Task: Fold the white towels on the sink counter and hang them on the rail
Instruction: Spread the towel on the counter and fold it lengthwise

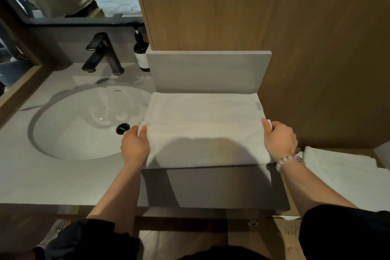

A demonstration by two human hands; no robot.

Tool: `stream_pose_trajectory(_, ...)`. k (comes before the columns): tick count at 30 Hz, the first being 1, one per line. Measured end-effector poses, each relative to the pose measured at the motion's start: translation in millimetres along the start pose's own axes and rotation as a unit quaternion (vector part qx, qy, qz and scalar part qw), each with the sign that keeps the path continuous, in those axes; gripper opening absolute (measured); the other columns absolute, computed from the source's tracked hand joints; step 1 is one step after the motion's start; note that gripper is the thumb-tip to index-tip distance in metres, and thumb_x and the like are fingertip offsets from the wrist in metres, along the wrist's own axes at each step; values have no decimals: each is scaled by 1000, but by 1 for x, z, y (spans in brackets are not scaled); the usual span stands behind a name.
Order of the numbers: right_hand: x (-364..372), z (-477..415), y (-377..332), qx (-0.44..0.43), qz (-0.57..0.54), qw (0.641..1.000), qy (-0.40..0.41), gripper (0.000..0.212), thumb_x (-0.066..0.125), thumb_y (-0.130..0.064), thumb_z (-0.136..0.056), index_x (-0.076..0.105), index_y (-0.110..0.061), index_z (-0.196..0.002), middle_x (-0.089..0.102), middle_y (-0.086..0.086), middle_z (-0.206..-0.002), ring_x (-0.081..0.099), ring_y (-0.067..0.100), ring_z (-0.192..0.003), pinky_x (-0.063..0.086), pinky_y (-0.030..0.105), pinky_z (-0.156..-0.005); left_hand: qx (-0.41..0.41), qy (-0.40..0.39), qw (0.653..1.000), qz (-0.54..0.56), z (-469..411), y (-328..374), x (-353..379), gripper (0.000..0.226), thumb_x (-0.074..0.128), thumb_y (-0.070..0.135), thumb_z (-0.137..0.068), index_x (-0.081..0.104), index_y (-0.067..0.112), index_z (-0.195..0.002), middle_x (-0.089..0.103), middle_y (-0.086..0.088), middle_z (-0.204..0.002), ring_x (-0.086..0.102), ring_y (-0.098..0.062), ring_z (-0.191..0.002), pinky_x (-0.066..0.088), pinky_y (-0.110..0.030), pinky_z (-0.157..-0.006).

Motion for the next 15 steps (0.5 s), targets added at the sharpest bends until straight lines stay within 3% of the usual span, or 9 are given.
stream_pose_trajectory(4,-4,2,-1,3,35,999,21,48,35,-48,-97,55,-10,-78,54,10,-76,47,27,-71,37,32,-67,-7,-16,999,-42,-5,-3,7,38,38,33,-99,57,1,-110,59,-25,-110,55,-42,-98,42,-42,-80)
stream_pose_trajectory(9,3,5,-8,-20,107,994,24,48,36,-46,-98,61,-6,-91,64,15,-89,62,36,-84,43,34,-68,-27,-46,992,-113,-5,0,13,39,35,34,-100,54,5,-119,53,-19,-123,51,-41,-109,41,-43,-88)
stream_pose_trajectory(15,12,2,-4,1,125,992,-32,53,32,-51,-97,62,-7,-95,61,10,-89,61,27,-81,47,32,-69,-18,-99,984,-147,-8,-1,20,43,33,35,-100,48,2,-124,53,-19,-126,51,-39,-112,42,-43,-88)
Point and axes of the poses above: each hand's wrist, its own z-axis away from the middle knuckle, its own x-axis out of the palm, y = z × x, the point moved 10 cm from there along -z, towards the middle knuckle
